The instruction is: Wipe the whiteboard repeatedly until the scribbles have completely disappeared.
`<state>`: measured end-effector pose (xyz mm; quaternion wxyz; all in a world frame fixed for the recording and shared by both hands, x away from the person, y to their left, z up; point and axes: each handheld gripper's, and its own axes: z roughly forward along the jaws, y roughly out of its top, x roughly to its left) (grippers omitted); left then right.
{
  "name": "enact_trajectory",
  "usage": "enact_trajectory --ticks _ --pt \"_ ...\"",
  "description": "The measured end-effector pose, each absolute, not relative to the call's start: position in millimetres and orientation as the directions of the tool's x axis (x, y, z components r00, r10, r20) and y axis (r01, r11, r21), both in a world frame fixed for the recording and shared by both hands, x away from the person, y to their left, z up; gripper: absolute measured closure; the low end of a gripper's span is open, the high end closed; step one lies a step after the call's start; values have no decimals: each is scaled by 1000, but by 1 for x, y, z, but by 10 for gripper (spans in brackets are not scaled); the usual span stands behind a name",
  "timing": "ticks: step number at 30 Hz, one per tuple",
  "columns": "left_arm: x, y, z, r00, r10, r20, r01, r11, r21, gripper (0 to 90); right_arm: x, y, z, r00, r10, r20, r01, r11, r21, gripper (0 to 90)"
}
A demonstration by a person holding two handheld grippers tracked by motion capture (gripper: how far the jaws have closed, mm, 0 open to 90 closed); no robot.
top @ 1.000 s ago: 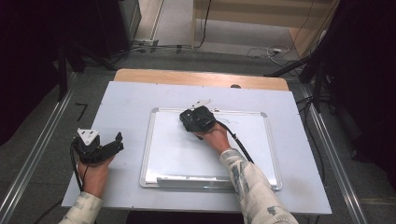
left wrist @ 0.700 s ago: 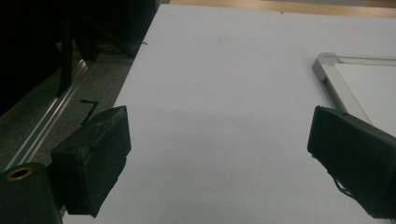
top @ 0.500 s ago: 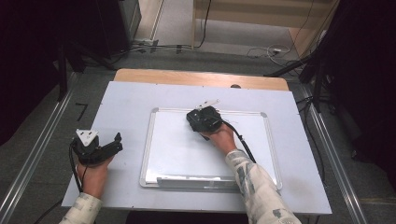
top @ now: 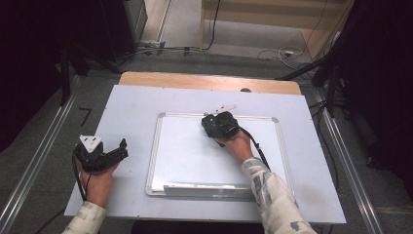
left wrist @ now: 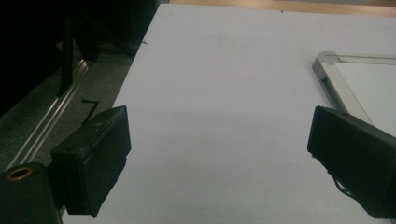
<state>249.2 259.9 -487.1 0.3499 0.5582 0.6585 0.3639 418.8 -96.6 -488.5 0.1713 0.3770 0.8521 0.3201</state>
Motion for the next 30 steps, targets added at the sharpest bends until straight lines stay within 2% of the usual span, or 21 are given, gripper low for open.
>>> enact_trajectory --ticks 30 --pt "249 259 -487 -135 989 -54 479 112 870 63 422 -133 -488 -602 797 -37 577 467 670 396"
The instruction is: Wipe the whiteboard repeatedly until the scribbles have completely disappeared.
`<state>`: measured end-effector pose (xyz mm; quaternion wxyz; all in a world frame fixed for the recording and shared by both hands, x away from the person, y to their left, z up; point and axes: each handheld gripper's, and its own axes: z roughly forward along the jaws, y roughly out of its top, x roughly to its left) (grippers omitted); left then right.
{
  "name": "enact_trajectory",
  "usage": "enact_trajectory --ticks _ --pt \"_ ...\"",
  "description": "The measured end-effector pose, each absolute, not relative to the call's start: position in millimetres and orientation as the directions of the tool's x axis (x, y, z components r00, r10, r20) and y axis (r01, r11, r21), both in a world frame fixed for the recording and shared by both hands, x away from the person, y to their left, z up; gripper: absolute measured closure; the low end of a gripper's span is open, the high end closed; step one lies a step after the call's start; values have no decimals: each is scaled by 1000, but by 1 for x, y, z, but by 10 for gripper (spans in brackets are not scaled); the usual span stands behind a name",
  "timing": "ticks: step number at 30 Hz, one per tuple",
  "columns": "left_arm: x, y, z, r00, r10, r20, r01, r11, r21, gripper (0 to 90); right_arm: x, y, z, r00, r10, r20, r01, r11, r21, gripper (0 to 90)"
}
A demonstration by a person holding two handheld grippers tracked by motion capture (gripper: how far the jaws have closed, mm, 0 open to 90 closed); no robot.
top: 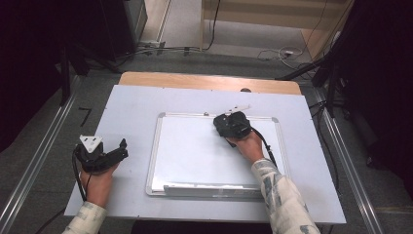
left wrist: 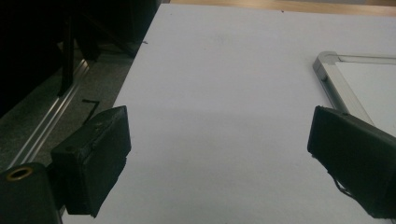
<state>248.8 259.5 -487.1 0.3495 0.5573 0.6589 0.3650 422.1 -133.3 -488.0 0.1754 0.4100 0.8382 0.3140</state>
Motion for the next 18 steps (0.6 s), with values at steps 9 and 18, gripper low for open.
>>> enact_trajectory --ticks 9,18 --pt "249 259 -487 -136 989 -54 478 114 871 63 423 -143 -488 -590 807 -36 587 459 667 395" --pt "249 259 -487 -137 989 -55 479 115 870 63 423 -154 -487 -576 817 -36 597 450 664 395"
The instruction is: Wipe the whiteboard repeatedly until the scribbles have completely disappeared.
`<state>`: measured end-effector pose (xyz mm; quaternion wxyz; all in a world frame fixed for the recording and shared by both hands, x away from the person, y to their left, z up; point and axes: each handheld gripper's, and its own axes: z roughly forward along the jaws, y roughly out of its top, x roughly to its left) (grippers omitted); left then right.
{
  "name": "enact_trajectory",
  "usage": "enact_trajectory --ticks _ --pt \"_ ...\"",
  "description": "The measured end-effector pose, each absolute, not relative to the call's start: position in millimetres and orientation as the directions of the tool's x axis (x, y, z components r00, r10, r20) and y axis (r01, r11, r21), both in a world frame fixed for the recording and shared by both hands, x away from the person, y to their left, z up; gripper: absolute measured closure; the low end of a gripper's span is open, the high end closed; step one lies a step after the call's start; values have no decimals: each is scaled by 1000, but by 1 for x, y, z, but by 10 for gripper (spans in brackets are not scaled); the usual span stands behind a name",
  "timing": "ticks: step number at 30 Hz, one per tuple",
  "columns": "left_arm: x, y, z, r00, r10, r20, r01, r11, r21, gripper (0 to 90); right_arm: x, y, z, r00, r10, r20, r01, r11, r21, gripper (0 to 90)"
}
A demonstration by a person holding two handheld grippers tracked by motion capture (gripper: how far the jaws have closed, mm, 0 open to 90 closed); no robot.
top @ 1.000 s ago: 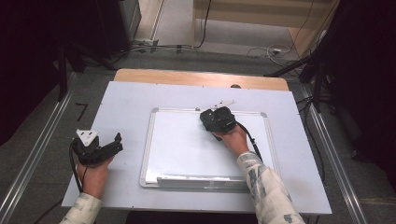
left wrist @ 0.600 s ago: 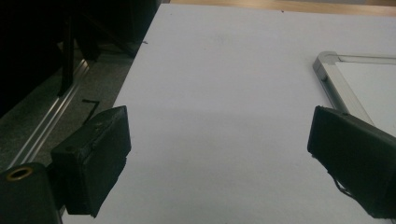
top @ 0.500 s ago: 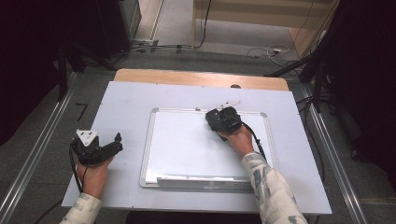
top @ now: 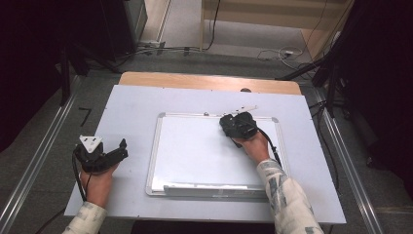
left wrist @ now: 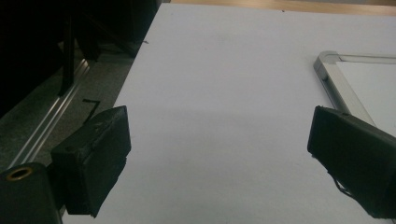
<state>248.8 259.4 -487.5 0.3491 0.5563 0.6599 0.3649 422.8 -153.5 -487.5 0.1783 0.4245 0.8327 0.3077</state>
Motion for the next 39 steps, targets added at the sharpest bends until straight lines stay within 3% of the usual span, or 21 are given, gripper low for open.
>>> enact_trajectory --ticks 39 --pt "249 258 -488 -137 989 -50 482 110 869 63 422 -206 -487 -489 871 -47 640 394 659 394"
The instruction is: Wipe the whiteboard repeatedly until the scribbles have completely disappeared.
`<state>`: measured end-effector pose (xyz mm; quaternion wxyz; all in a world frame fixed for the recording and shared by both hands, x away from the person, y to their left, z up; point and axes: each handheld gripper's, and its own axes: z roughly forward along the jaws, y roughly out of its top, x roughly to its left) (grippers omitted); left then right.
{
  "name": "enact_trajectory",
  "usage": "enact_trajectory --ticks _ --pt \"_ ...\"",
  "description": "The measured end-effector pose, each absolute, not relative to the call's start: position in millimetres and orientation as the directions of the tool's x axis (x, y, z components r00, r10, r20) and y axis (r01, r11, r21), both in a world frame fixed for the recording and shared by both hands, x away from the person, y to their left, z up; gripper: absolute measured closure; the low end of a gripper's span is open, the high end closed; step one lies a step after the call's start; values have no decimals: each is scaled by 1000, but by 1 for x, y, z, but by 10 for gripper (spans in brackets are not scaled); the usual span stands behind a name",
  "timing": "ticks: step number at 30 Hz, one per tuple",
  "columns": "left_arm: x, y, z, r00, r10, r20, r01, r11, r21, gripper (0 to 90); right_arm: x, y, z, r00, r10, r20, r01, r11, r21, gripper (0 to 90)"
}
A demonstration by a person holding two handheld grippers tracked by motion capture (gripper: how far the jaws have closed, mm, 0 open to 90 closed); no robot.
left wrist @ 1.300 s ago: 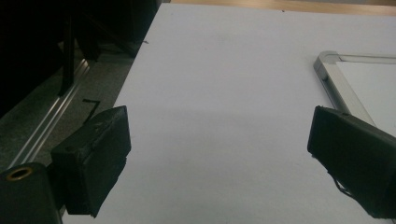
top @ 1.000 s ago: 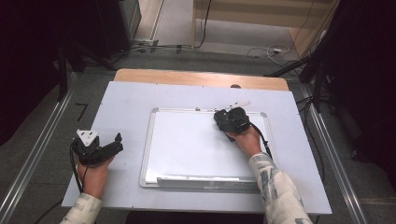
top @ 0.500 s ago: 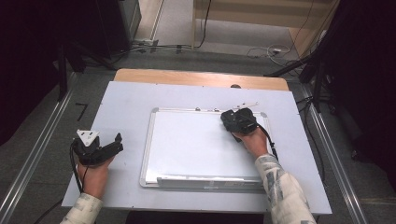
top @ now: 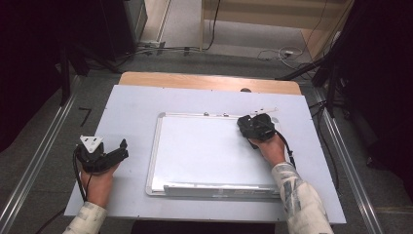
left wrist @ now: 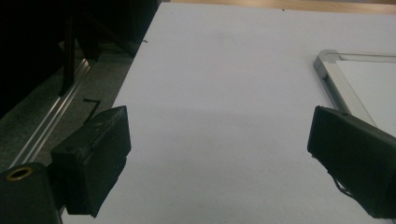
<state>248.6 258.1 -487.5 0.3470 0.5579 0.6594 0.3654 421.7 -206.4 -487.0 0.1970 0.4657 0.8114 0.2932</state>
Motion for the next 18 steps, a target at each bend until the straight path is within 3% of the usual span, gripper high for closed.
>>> enact_trajectory --ticks 18 --pt "249 258 -488 -137 989 -47 484 108 868 63 420 -226 -488 -448 893 -45 654 362 665 393"
